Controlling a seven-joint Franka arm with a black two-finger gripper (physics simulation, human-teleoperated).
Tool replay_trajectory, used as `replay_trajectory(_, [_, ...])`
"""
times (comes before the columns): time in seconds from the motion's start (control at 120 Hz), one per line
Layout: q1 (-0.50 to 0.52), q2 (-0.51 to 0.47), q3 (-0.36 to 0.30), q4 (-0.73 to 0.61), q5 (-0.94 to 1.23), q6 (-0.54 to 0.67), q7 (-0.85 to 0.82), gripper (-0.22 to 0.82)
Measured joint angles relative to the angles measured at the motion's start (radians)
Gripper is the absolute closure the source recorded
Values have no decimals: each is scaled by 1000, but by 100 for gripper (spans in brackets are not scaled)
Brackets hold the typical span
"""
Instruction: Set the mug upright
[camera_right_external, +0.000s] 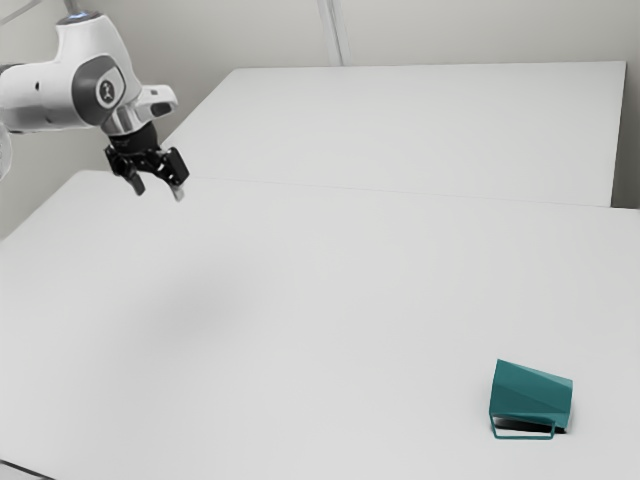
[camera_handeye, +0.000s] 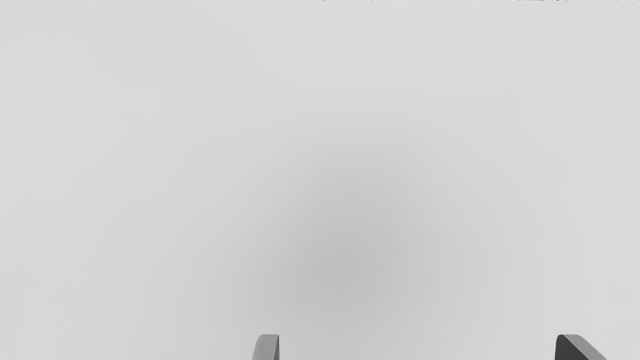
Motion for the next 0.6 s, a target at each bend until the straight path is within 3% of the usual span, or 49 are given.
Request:
replay_trajectory(0.3, [-41, -7, 7, -154, -139, 116, 35, 0])
replay_trajectory(0.6, [-258, -50, 12, -350, -352, 242, -44, 0])
